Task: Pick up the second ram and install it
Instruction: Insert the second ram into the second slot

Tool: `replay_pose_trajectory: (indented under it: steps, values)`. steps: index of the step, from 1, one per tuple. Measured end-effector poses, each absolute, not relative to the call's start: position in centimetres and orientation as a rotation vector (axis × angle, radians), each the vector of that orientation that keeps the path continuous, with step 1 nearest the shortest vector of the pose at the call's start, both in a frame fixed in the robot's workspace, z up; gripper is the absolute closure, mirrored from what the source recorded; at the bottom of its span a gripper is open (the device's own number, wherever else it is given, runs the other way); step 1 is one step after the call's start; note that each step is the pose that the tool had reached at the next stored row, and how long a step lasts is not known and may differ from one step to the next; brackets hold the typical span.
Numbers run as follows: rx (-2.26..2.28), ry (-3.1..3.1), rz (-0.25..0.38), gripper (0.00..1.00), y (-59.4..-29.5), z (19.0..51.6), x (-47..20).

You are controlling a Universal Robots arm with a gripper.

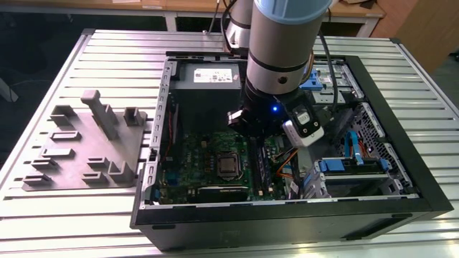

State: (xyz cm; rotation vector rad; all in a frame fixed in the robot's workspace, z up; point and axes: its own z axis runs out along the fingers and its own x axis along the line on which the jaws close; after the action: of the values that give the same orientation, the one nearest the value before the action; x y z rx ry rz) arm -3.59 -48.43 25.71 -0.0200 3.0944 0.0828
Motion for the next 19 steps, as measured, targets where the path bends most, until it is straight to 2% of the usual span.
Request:
replay_pose_trajectory:
  steps: [19]
  values:
    - [0.013,3.094,0.082,0.88,-48.4,24.3,-3.6]
